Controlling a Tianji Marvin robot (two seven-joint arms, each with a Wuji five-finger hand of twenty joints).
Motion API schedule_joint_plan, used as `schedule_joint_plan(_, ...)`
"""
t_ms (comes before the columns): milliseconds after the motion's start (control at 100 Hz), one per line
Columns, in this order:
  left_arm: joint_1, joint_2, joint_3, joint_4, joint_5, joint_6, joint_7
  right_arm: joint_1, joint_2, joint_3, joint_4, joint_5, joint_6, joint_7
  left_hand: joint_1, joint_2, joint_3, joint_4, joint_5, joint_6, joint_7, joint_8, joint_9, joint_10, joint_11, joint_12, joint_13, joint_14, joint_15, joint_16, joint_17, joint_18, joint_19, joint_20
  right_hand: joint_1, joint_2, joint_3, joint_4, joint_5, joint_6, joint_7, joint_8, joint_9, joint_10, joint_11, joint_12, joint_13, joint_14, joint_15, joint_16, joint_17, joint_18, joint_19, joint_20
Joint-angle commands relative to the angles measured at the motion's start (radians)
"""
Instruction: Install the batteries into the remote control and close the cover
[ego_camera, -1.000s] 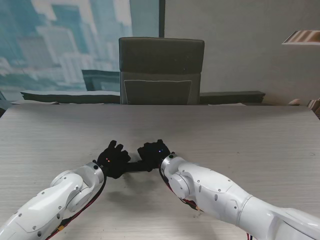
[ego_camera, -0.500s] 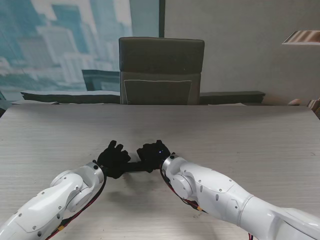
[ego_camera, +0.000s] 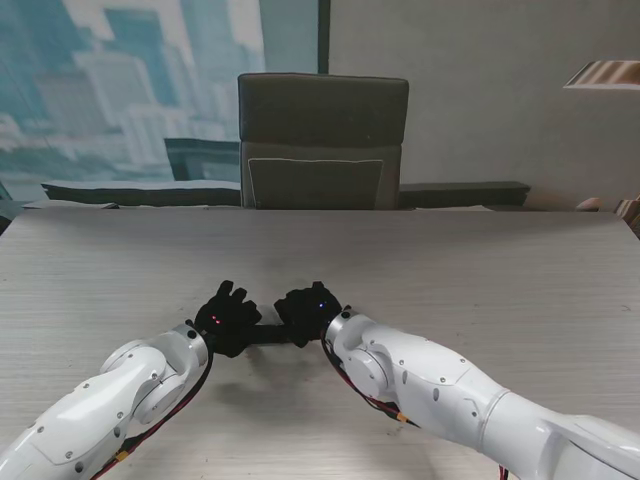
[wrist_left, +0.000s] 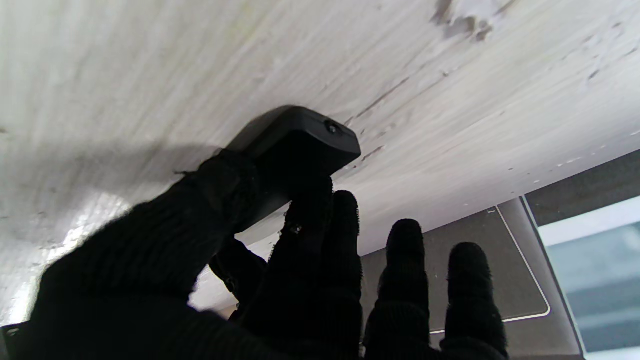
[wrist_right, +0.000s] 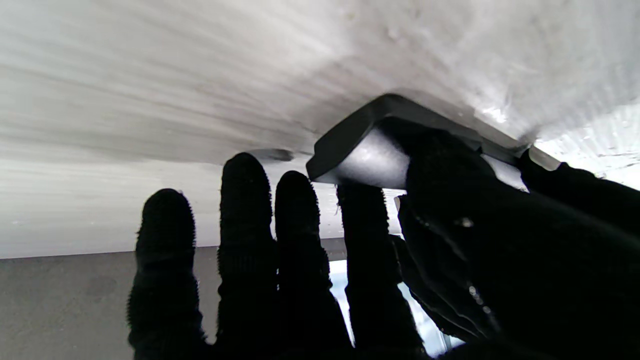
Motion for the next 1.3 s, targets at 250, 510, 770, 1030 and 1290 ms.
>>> schedule_joint_plan(250, 0.025, 0.001, 0.023, 0.053, 0.006, -0.003, -0.036, -0.021, -0.038, -0.007, 0.066, 0.059, 0.065, 0.026, 0.192, -0.018, -0.045, 0.078, 0.074, -0.270, 0.151, 0.044, -0.015, 0.003, -0.006, -0.003, -0.027, 0.009, -0.011, 0.000, -0.015, 0.013, 0.002, 0.000, 0.124, 0.050, -0.026, 0.041, 0.088, -0.117, 0.103, 0.018, 0.005, 0.000, 0.013, 0.016, 0.016, 0.005, -0.010, -0.004, 0.004, -0.002, 0.003, 0.001)
schedule_joint_plan(510, 0.025, 0.001, 0.023, 0.054, 0.006, -0.002, -0.033, -0.023, -0.055, 0.006, 0.074, 0.105, 0.121, 0.044, 0.195, -0.017, -0.046, 0.076, 0.074, -0.269, 0.152, 0.044, -0.014, 0.003, -0.005, -0.002, -0.026, 0.010, -0.010, 0.000, -0.014, 0.013, 0.002, 0.000, 0.132, 0.043, -0.029, 0.047, 0.070, -0.092, 0.077, 0.003, -0.005, 0.012, 0.004, 0.013, 0.007, 0.015, -0.015, -0.006, 0.001, 0.001, 0.006, 0.003)
schedule_joint_plan(770, 0.028, 0.002, 0.020, 0.052, 0.009, -0.002, -0.034, -0.028, -0.065, 0.029, 0.086, 0.129, 0.137, 0.025, 0.200, -0.017, -0.047, 0.074, 0.074, -0.269, 0.154, 0.045, -0.015, 0.002, -0.005, -0.002, -0.027, 0.008, -0.011, -0.001, -0.015, 0.014, 0.001, 0.000, 0.122, 0.080, -0.044, 0.049, 0.025, -0.065, 0.033, -0.017, -0.017, 0.021, -0.002, 0.011, -0.003, 0.019, -0.020, -0.007, -0.007, -0.004, 0.008, 0.005)
schedule_joint_plan(1030, 0.026, 0.002, 0.022, 0.053, 0.008, -0.005, -0.033, -0.024, -0.073, 0.029, 0.097, 0.128, 0.161, 0.013, 0.201, -0.017, -0.047, 0.072, 0.073, -0.270, 0.156, 0.045, -0.015, 0.002, -0.004, -0.002, -0.027, 0.008, -0.010, 0.000, -0.014, 0.014, 0.002, 0.000, 0.105, 0.088, -0.058, 0.056, -0.009, -0.032, 0.003, -0.019, -0.029, 0.031, -0.001, 0.012, -0.009, 0.026, -0.018, -0.005, -0.009, -0.003, 0.014, 0.008)
schedule_joint_plan(1290, 0.026, 0.002, 0.022, 0.053, 0.006, -0.006, -0.034, -0.055, -0.040, 0.066, 0.034, 0.074, 0.183, -0.016, 0.192, -0.017, -0.046, 0.075, 0.074, -0.270, 0.155, 0.044, -0.015, 0.004, -0.005, -0.002, -0.028, 0.007, -0.011, -0.001, -0.015, 0.014, 0.001, 0.000, -0.158, 0.208, -0.150, 0.247, -0.042, 0.050, -0.210, 0.209, -0.042, 0.052, -0.011, 0.007, -0.025, 0.047, -0.026, -0.004, -0.017, 0.005, 0.011, 0.013)
